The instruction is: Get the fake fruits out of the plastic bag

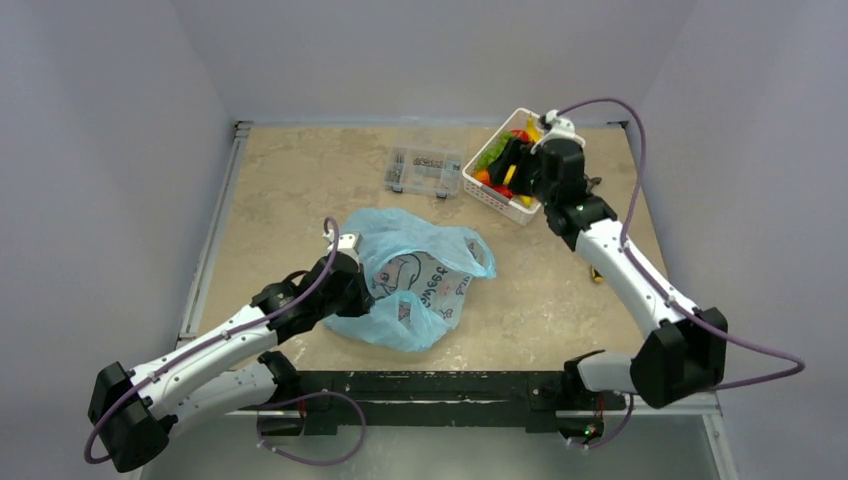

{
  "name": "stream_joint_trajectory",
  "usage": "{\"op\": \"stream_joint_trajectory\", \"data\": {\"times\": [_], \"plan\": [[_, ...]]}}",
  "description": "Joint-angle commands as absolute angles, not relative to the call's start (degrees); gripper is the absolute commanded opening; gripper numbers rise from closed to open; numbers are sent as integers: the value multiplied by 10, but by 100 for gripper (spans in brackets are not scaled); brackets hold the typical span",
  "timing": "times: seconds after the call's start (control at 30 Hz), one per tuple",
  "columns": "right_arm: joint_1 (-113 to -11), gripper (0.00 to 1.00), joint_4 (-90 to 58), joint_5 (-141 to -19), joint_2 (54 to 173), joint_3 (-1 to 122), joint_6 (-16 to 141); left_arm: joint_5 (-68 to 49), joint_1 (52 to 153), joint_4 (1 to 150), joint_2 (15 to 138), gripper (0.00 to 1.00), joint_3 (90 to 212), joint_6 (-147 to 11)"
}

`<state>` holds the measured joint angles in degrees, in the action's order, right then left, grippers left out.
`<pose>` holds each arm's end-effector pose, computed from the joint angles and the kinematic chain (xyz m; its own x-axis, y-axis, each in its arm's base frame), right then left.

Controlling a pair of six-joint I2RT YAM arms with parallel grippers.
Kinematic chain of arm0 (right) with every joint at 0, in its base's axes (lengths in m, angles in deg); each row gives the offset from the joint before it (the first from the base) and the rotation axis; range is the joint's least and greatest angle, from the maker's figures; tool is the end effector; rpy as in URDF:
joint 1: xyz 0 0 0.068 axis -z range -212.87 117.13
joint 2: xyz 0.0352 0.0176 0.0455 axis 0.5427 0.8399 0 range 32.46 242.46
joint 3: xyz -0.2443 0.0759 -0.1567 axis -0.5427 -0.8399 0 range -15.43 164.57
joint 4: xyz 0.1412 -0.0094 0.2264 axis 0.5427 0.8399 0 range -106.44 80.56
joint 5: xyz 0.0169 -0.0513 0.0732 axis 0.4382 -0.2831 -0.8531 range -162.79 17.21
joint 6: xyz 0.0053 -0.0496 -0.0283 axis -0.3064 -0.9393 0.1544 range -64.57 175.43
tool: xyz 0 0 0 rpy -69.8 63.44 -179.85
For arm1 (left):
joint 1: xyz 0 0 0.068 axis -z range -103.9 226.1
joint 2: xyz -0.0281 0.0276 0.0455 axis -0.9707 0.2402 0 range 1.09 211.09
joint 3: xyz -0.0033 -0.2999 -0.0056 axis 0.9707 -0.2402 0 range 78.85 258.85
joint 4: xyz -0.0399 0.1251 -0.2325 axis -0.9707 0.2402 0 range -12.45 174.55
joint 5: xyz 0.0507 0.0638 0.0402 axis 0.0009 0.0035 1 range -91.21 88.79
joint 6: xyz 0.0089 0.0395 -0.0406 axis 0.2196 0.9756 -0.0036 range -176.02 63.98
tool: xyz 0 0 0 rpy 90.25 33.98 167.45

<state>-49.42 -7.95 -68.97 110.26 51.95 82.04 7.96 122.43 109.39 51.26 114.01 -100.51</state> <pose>0.3117 0.0897 0.3755 -0.3780 0.3540 -0.8554 -0.0610 0.9125 0.4045 0.1213 -0.1178 0.2475 -0.8070 -0.1567 -0.5694 0.1026 0.9123 -0.3964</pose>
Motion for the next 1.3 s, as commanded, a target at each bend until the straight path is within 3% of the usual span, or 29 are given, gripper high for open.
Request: {"op": "stream_joint_trajectory", "data": {"times": [0.0,0.17,0.3,0.43,0.63,0.77,0.97,1.27], "plan": [[-575,69,-97,-724,1019,406,831,82,1227,1082,499,0,1145,-1014],[-651,70,-73,-703,914,289,831,85,1227,1086,497,0,1145,-1013],[-674,75,3,-633,836,276,812,83,1227,1088,491,0,1143,-1023],[-722,74,8,-696,804,274,824,78,1228,1082,484,0,1137,-1026],[-881,71,-68,-657,800,252,860,53,1227,1081,482,0,1150,-1030],[-953,64,-203,-641,868,227,889,29,1228,1084,476,0,1159,-1036],[-963,48,-378,-595,1004,216,959,-18,1228,1058,437,0,1164,-1061],[-936,52,-492,-580,1188,281,979,-68,1230,1053,421,0,1153,-1058]]}}
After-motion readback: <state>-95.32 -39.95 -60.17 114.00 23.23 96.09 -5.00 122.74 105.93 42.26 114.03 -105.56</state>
